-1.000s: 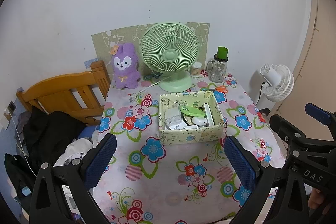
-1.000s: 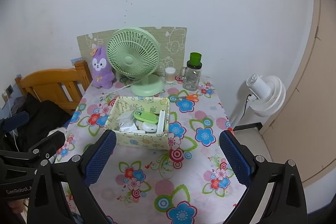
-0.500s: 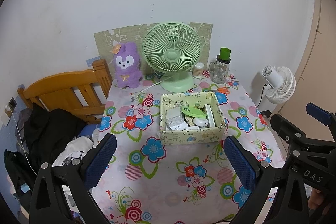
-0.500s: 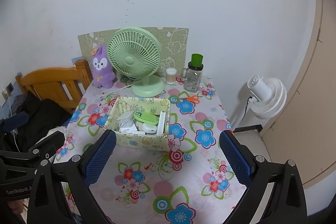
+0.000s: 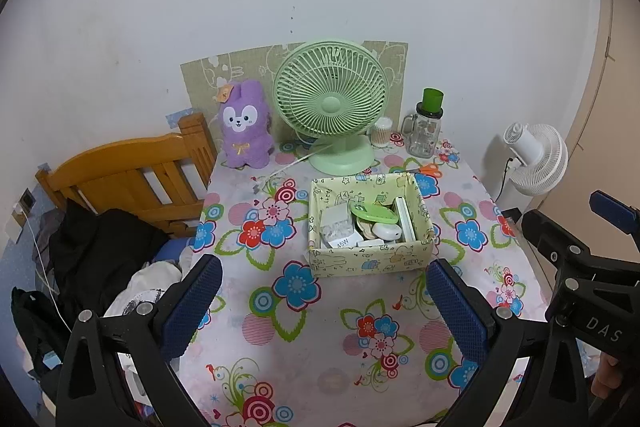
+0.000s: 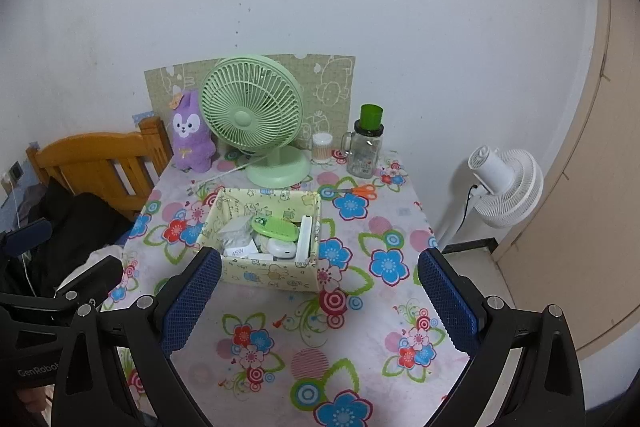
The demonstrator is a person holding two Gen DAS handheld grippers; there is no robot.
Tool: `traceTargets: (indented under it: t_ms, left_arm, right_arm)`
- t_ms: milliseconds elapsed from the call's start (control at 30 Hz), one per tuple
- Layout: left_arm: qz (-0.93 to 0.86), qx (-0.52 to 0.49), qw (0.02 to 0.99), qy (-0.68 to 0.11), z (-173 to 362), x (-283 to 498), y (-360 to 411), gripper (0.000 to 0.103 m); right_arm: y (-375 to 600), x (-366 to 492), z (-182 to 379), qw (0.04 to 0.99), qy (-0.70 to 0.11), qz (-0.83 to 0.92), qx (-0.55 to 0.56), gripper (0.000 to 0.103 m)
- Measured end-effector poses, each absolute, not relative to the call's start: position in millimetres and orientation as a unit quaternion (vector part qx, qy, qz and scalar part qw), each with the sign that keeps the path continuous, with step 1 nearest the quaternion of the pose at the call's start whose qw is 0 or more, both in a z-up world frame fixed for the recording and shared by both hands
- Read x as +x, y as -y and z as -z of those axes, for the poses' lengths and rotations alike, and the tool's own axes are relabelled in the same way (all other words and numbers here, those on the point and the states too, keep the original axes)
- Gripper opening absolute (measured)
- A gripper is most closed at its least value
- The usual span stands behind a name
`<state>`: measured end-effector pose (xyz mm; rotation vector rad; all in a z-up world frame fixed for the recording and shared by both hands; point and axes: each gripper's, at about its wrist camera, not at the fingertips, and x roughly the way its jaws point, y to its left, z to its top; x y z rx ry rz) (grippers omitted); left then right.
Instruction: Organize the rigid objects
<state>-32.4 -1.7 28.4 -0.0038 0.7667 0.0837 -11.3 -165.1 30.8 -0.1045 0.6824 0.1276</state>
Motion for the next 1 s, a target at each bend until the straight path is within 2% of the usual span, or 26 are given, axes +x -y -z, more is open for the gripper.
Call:
traceTargets:
  t_ms: [1000]
  left_arm:
    - [-0.055, -0.042, 0.913, -0.402, -30.1, -22.1, 6.4, 0.103]
  right_arm:
    - [173.1, 3.2, -35.5, 0.927, -0.366, -0.068, -0.051, 0.101]
